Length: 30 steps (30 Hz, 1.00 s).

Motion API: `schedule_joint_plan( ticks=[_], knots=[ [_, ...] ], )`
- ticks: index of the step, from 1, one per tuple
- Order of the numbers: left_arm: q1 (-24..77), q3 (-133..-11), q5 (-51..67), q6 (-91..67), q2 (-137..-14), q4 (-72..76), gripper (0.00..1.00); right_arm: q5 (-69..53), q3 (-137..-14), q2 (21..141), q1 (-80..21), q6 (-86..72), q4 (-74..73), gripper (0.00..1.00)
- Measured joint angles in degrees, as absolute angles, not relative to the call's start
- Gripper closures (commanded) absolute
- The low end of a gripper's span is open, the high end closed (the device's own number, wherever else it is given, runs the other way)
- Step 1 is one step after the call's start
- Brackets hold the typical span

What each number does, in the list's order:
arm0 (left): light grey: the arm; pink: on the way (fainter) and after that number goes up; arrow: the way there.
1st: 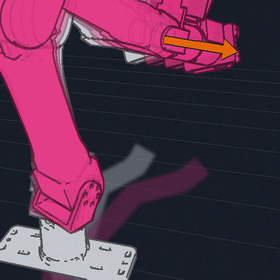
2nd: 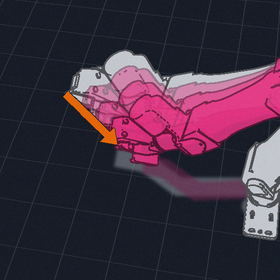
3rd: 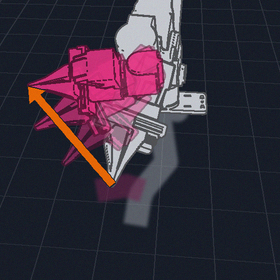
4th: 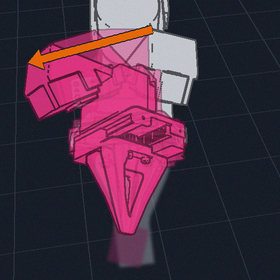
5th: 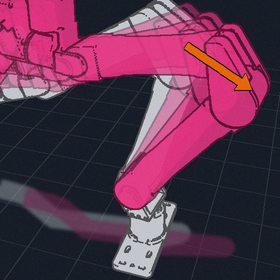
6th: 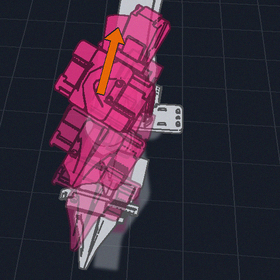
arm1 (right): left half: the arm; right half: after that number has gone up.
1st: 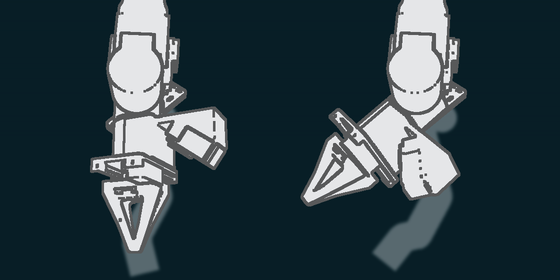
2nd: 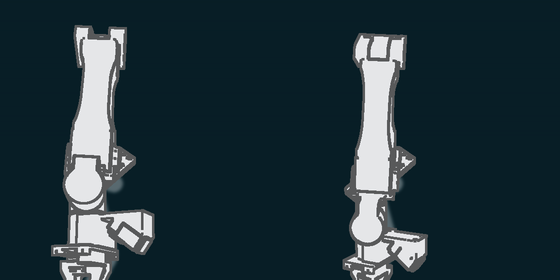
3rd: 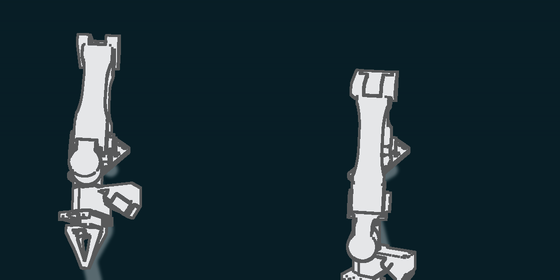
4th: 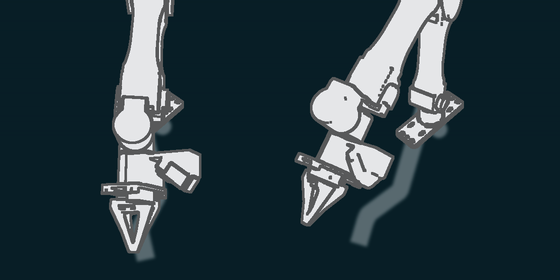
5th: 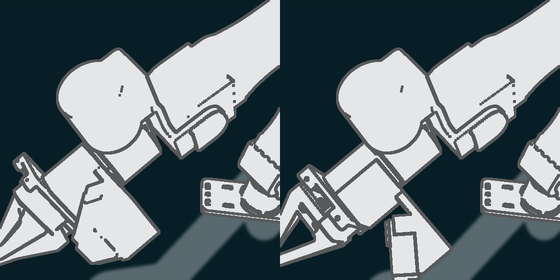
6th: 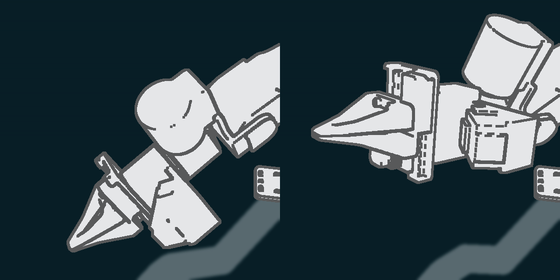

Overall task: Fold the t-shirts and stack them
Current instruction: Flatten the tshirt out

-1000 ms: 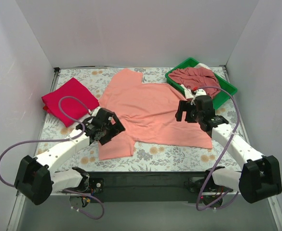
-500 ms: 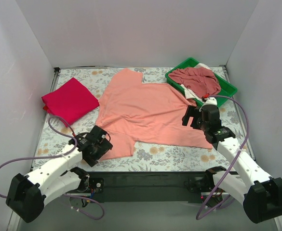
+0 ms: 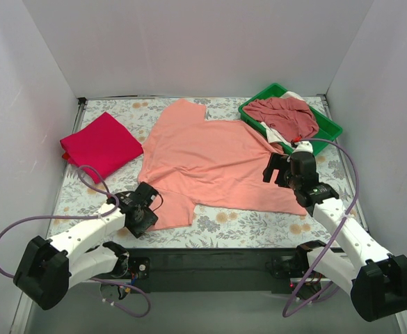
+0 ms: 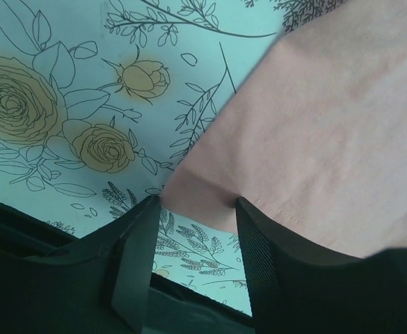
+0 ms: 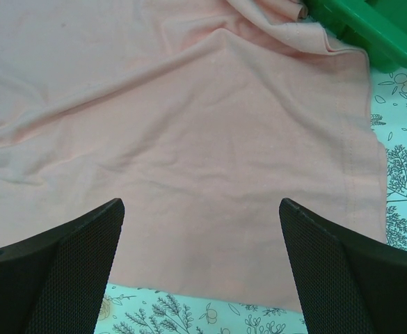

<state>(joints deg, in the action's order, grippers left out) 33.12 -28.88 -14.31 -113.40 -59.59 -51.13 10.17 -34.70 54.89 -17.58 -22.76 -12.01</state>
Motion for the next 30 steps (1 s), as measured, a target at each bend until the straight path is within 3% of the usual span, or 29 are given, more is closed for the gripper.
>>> schedule_joint_plan(
  ticks=[7, 10, 11, 12, 23, 30],
  knots=[
    [33.1, -29.7, -14.8, -113.4, -61.6, -51.0, 0.57, 10.2, -34.7, 54.9, -17.3, -22.8, -12.0, 0.02],
    [33.1, -30.3, -15.3, -113.4, -63.0, -50.9, 0.72, 10.2, -34.7, 54.9, -17.3, -22.8, -12.0, 0.02],
    [33.1, -30.4, -15.6, -113.3, -63.4, -50.9, 0.93, 10.2, -34.6, 54.9, -17.3, -22.8, -12.0, 0.02],
    [33.1, -30.5, -15.9, -113.6, -63.6, -50.7, 1.0, 10.2, -34.6, 54.8, -17.3, -22.8, -12.0, 0.02],
    [32.4, -30.5, -22.8, -113.8, -61.5, -47.7, 1.0, 11.4, -31.8, 51.1, -16.9, -25.8, -12.3, 0.02],
    [24.8, -30.5, -26.2, -113.6, -56.6, -45.3, 1.0, 11.7, -26.4, 46.1, -16.6, -31.0, -16.3, 0.02]
  ],
)
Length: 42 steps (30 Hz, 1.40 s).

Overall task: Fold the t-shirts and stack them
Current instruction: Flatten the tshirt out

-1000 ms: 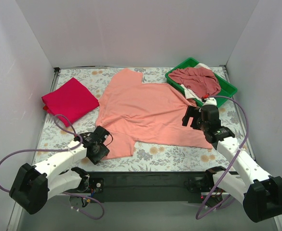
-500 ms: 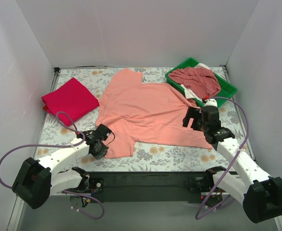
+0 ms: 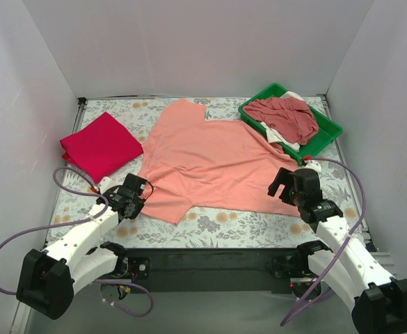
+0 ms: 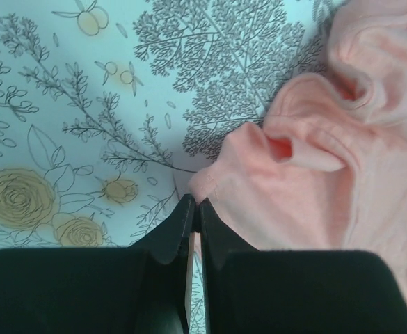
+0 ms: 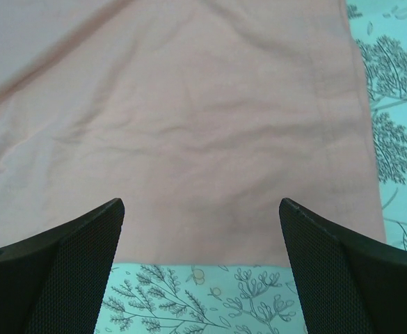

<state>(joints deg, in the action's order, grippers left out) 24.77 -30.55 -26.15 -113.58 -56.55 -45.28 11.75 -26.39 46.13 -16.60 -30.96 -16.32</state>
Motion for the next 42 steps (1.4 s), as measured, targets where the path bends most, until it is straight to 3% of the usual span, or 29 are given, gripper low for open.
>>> schedule_joint_plan(
  ticks=[11, 30, 42],
  knots=[
    [23.7, -27.9, -21.5, -110.8, -50.8, -35.2, 1.0, 20.4, -23.1, 27.9, -15.4, -43.2, -32.9, 0.02],
    [23.7, -27.6, -19.7, -108.9, -51.1, -34.0, 1.0, 17.3, -20.4, 39.0, -14.7, -51.1, -37.3, 0.02],
    [23.7, -27.6, -19.1, -108.6, -51.9, -33.8, 1.0, 19.0, -20.8, 46.8, -9.7, -49.4, -27.6, 0.06]
  ],
)
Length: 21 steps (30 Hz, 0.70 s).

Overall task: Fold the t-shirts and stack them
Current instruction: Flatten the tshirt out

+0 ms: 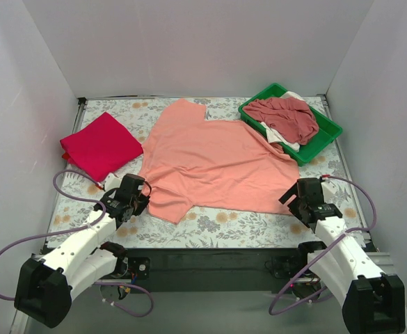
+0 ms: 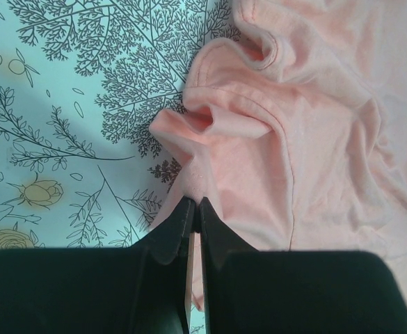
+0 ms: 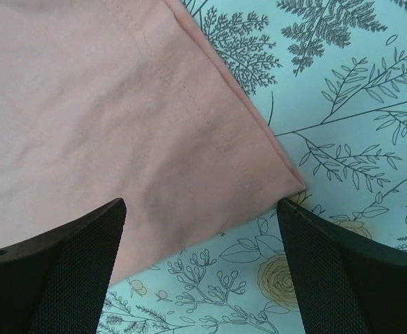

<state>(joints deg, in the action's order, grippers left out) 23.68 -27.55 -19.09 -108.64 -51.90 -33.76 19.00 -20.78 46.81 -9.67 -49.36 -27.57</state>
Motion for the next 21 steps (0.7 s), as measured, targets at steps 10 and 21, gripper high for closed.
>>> schedule_joint_plan(
  ticks=[10, 21],
  knots=[
    [23.7, -27.6, -19.2, -108.7, -52.1, -33.8, 1.0, 17.6, -19.8, 47.6, -5.4, -45.8, -24.6, 0.41],
    [23.7, -27.6, -19.5, -108.9, -52.9, -33.8, 1.0, 17.4, -18.8, 46.4, -4.8, -44.3, -24.3, 0.65]
  ],
)
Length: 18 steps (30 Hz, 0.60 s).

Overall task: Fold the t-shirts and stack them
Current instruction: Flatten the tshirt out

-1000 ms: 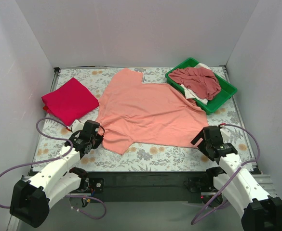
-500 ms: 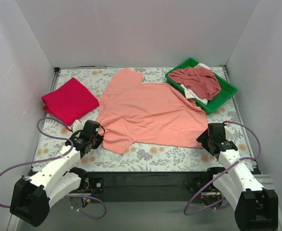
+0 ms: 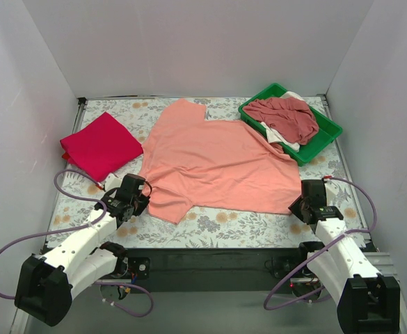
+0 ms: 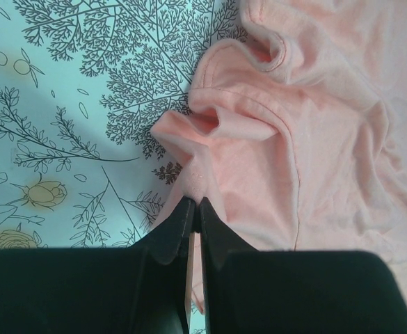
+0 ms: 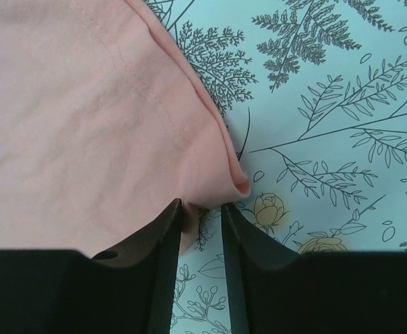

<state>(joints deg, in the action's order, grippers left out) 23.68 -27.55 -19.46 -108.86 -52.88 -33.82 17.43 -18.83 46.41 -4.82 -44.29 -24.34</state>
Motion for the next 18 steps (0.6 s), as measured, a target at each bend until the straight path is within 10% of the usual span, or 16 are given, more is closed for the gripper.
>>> schedule_joint_plan(
  ticks=[11, 18],
  knots=[
    [23.7, -27.6, -19.7, -109.1, -52.1, -34.2, 1.0, 17.2, -18.9, 46.1, -4.8, -41.5, -25.6, 0.99],
    [23.7, -29.3, -19.7, -107.2, -51.5, -34.5, 1.0, 16.8, -21.4, 46.1, -4.8, -35.8, -27.0, 0.99]
  ],
)
